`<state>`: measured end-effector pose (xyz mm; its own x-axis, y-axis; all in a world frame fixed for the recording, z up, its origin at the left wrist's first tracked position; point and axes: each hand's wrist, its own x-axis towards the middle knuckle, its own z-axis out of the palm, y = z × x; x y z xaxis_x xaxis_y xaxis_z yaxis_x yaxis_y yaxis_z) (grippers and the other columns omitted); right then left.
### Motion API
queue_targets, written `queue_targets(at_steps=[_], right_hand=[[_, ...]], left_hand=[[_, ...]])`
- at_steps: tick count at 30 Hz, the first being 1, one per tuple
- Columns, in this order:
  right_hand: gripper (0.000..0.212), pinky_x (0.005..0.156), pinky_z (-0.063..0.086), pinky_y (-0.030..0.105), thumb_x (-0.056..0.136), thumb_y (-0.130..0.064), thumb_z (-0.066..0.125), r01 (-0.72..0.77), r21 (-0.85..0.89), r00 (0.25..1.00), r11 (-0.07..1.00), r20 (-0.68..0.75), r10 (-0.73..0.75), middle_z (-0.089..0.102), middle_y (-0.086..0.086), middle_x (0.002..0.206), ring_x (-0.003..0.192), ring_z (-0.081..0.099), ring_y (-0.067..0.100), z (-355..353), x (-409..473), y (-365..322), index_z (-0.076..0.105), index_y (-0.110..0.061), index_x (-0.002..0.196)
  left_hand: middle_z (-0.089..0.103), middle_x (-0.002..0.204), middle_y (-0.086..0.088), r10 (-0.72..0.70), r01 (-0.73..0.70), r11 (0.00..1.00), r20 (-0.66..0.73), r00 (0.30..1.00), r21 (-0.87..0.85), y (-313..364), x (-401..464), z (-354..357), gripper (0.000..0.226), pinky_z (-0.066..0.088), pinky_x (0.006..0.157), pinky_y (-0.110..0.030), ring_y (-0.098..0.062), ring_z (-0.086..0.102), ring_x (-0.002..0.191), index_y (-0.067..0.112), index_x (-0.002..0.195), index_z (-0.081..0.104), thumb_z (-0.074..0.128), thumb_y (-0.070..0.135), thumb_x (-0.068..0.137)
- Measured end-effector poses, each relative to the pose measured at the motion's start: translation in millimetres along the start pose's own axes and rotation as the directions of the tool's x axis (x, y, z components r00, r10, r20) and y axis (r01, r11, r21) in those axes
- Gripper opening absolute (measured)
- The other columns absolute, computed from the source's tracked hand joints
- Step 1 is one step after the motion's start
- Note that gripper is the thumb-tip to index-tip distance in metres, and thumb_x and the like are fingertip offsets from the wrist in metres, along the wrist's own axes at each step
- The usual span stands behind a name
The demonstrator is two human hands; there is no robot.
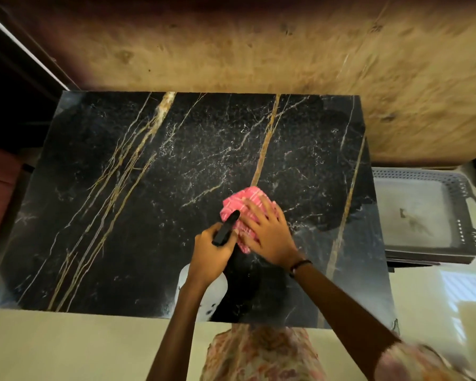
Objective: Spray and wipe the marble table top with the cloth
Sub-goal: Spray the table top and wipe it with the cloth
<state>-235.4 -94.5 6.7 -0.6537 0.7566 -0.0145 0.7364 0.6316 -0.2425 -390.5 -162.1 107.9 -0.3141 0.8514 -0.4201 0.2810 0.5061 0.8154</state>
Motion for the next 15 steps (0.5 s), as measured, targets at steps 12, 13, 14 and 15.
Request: queue_targets(at_steps=[12,13,14,15], right_hand=[[0.068,0.111,0.016,0.062,0.088,-0.057,0.025,-0.544,0.014,0.838,0.839,-0.036,0.544,0.025,0.010,0.156,0.143,0.015,0.043,-32.6,-37.2,100.6,0.031,-0.027,0.148],[0.069,0.111,0.009,0.060,0.087,-0.058,0.021,-0.557,0.013,0.830,0.831,-0.031,0.557,0.021,0.010,0.157,0.143,0.011,0.043,-30.9,-27.0,93.0,0.027,-0.028,0.149],[0.069,0.111,0.005,0.059,0.087,-0.058,0.019,-0.535,0.011,0.844,0.845,-0.015,0.535,0.018,0.009,0.158,0.144,0.007,0.043,-27.9,-21.6,84.3,0.024,-0.030,0.149],[0.067,0.111,0.005,0.059,0.088,-0.057,0.020,-0.486,0.007,0.874,0.874,-0.010,0.486,0.018,0.008,0.158,0.144,0.006,0.042,-24.2,-25.1,75.9,0.023,-0.030,0.149]], left_hand=[[0.065,0.077,-0.026,-0.003,0.002,1.000,0.052,0.999,0.028,-8.6,-34.5,7.8,0.014,0.043,0.052,-0.035,-0.022,0.053,0.056,0.012,0.085,0.066,0.063,0.025,0.088],[0.066,0.077,-0.024,-0.003,0.001,1.000,0.062,0.998,0.030,-8.6,-37.1,10.5,0.013,0.044,0.052,-0.032,-0.020,0.055,0.057,0.012,0.086,0.066,0.063,0.024,0.088],[0.067,0.078,-0.022,-0.005,0.003,0.999,0.069,0.998,0.033,-8.9,-39.1,12.7,0.013,0.045,0.052,-0.028,-0.019,0.057,0.059,0.012,0.088,0.066,0.063,0.024,0.088],[0.068,0.079,-0.020,-0.004,0.001,0.999,0.078,0.997,0.039,-8.9,-41.2,15.7,0.013,0.045,0.053,-0.026,-0.018,0.059,0.060,0.012,0.090,0.067,0.063,0.024,0.088]])
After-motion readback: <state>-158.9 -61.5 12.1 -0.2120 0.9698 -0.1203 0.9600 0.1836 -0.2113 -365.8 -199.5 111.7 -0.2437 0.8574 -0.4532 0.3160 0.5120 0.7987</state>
